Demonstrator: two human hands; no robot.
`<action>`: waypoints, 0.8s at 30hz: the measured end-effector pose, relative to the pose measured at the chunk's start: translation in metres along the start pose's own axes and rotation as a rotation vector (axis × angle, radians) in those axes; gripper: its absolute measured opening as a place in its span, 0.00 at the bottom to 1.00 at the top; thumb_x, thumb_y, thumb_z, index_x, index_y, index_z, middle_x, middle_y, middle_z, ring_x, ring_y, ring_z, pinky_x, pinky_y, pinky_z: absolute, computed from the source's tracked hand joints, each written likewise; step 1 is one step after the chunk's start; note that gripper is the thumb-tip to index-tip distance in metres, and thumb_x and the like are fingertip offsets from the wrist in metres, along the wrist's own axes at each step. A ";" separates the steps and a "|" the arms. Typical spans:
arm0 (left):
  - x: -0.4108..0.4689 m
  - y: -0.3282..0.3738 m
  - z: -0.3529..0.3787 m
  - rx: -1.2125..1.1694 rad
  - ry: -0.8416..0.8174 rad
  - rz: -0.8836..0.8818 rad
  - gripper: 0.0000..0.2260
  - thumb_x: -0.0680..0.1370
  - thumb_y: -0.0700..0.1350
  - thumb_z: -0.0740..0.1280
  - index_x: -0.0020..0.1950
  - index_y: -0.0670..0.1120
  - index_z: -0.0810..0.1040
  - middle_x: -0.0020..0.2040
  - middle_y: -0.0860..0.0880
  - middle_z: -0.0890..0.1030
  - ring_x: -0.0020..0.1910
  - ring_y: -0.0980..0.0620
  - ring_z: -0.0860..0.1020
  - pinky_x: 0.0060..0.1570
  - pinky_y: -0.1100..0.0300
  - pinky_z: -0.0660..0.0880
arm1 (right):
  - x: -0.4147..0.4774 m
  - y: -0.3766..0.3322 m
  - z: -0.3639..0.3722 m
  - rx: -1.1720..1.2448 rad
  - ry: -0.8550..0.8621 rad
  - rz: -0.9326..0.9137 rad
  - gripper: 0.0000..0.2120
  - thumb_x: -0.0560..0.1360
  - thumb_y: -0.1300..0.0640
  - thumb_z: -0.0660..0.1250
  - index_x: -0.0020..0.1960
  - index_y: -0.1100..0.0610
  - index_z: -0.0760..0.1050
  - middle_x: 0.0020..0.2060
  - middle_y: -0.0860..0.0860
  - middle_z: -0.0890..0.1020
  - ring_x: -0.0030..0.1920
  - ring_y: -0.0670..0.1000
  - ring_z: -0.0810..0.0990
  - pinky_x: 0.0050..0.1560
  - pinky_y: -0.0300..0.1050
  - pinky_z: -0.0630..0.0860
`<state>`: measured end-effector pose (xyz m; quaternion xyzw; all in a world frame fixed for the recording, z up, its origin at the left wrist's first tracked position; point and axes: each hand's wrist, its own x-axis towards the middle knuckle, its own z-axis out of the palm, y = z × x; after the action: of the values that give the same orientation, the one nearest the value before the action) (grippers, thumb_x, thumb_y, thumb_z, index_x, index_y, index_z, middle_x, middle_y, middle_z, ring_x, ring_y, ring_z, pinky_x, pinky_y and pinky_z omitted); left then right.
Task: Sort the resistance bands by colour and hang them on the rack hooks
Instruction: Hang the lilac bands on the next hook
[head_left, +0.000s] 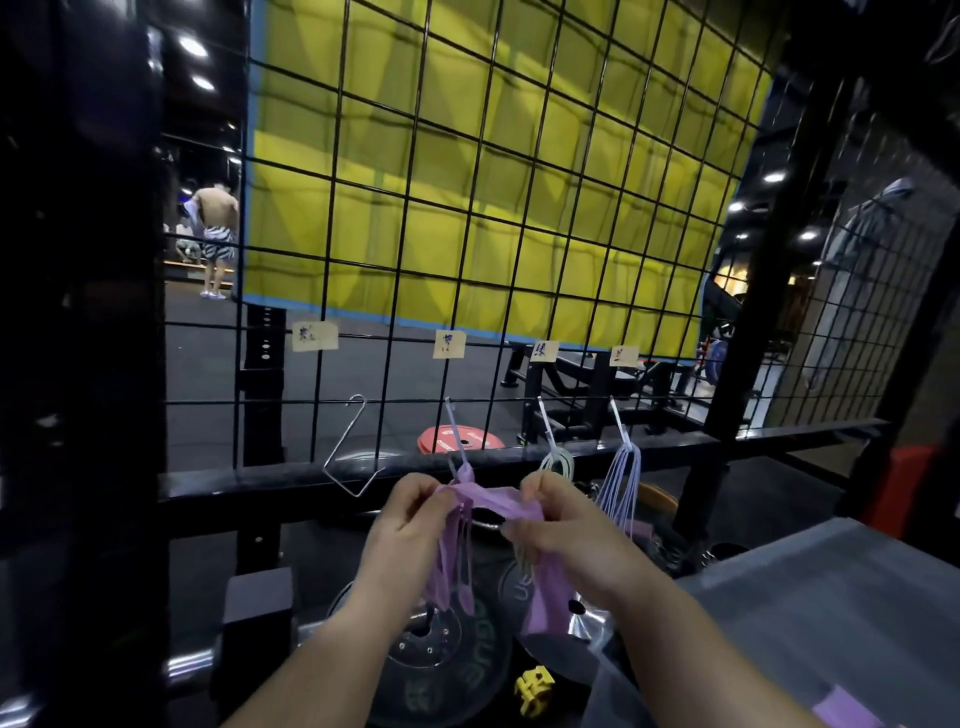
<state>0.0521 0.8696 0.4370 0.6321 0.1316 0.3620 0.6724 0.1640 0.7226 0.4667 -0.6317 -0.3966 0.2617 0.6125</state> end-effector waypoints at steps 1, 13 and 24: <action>0.001 0.000 -0.001 0.001 0.011 0.013 0.08 0.75 0.51 0.68 0.40 0.49 0.76 0.35 0.51 0.76 0.38 0.51 0.74 0.44 0.53 0.70 | 0.002 -0.003 0.002 -0.039 0.000 -0.016 0.11 0.70 0.65 0.71 0.41 0.52 0.72 0.42 0.50 0.82 0.33 0.46 0.76 0.36 0.40 0.71; 0.008 -0.001 0.011 0.054 0.287 0.234 0.06 0.79 0.50 0.63 0.46 0.50 0.75 0.43 0.52 0.79 0.41 0.56 0.76 0.42 0.60 0.72 | 0.048 -0.034 0.029 -0.252 0.159 -0.228 0.05 0.72 0.58 0.71 0.41 0.49 0.81 0.40 0.55 0.83 0.42 0.50 0.82 0.49 0.50 0.79; 0.029 -0.016 0.022 0.082 0.499 0.276 0.03 0.80 0.46 0.64 0.46 0.49 0.76 0.42 0.53 0.79 0.41 0.55 0.75 0.41 0.65 0.69 | 0.073 -0.024 0.043 -0.381 0.254 -0.222 0.05 0.77 0.60 0.68 0.48 0.61 0.82 0.35 0.57 0.82 0.31 0.46 0.79 0.36 0.37 0.77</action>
<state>0.0914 0.8728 0.4334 0.5619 0.2202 0.5889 0.5376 0.1642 0.8054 0.4962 -0.7161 -0.4256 0.0317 0.5523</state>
